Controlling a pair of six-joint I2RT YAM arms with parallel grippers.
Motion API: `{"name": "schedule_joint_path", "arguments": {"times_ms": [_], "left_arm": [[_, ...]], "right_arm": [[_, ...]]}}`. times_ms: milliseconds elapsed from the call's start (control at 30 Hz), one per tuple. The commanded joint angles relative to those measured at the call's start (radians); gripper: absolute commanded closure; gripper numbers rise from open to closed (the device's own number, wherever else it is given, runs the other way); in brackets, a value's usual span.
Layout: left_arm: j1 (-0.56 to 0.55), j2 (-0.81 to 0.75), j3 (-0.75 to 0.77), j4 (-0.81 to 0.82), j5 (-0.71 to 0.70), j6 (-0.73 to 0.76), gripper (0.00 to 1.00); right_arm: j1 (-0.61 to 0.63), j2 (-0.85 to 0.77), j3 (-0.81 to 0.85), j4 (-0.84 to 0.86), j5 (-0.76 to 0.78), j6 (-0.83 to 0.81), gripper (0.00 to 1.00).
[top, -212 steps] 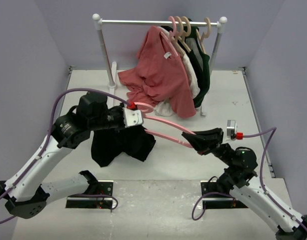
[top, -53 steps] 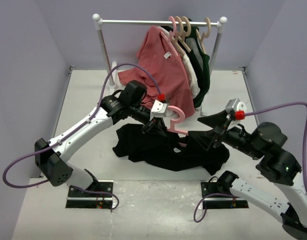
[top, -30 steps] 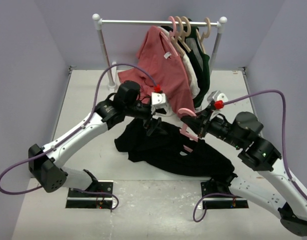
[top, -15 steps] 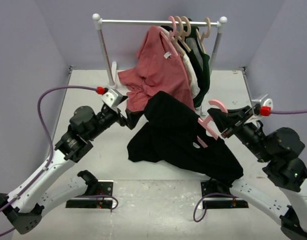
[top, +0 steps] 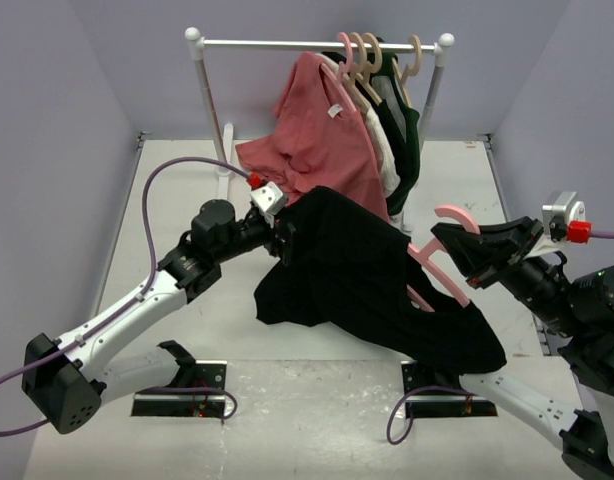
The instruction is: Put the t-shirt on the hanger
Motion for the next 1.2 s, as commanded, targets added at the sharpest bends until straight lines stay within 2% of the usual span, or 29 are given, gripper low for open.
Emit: {"name": "schedule_joint_path", "arguments": {"times_ms": [0, 33, 67, 133, 167, 233, 400, 500, 567, 667, 733, 800, 933, 1067, 1100, 1167], "left_arm": [[0.008, -0.005, 0.057, 0.139, 0.151, -0.005, 0.44], [0.008, -0.002, 0.061, 0.121, 0.15, -0.004, 0.74], [0.006, -0.002, 0.065, 0.113, 0.142, -0.006, 0.84], [0.008, -0.008, 0.063, 0.098, 0.106, 0.0, 0.82], [0.008, -0.016, 0.066, 0.089, 0.073, 0.002, 0.85], [0.008, -0.035, 0.07, 0.06, 0.035, 0.013, 1.0], [0.008, -0.067, 0.099, 0.021, -0.015, 0.024, 1.0], [0.006, -0.075, 0.177, -0.09, -0.052, 0.043, 1.0], [0.008, -0.096, 0.21, -0.153, -0.157, 0.055, 1.0], [0.008, -0.148, 0.249, -0.192, -0.359, 0.061, 1.0], [0.01, -0.163, 0.274, -0.21, -0.424, 0.072, 1.0], [0.012, -0.148, 0.324, -0.238, -0.426, 0.087, 1.0], [0.013, -0.084, 0.429, -0.304, -0.447, 0.126, 1.0], [0.022, -0.02, 0.499, -0.36, -0.427, 0.14, 1.0], [0.023, -0.007, 0.517, -0.389, -0.405, 0.141, 0.99], [0.024, 0.005, 0.515, -0.406, -0.425, 0.13, 0.72]], "right_arm": [[-0.001, 0.021, 0.004, 0.034, -0.006, 0.007, 1.0], [-0.001, 0.021, 0.002, 0.034, 0.001, 0.001, 1.0], [-0.003, 0.022, -0.001, 0.034, 0.004, 0.0, 1.0], [-0.003, 0.025, -0.007, 0.034, 0.013, -0.003, 1.0], [-0.001, 0.032, -0.015, 0.031, 0.019, -0.01, 1.0], [-0.001, 0.041, -0.033, 0.024, 0.027, -0.017, 1.0], [-0.001, 0.046, -0.062, 0.025, 0.037, -0.018, 1.0], [-0.001, 0.067, -0.067, -0.009, 0.086, -0.039, 1.0], [-0.001, 0.087, -0.068, -0.036, 0.131, -0.057, 1.0], [-0.001, 0.113, -0.075, -0.075, 0.122, -0.069, 1.0], [-0.001, 0.12, -0.079, -0.086, 0.097, -0.069, 1.0], [-0.002, 0.111, -0.082, -0.079, 0.065, -0.072, 1.0], [-0.001, 0.057, -0.076, 0.032, -0.146, -0.065, 1.0], [-0.001, 0.057, -0.009, 0.084, -0.185, -0.042, 1.0], [-0.001, 0.061, 0.005, 0.101, -0.182, -0.034, 1.0], [-0.001, 0.068, 0.02, 0.126, -0.157, -0.023, 1.0]]}}
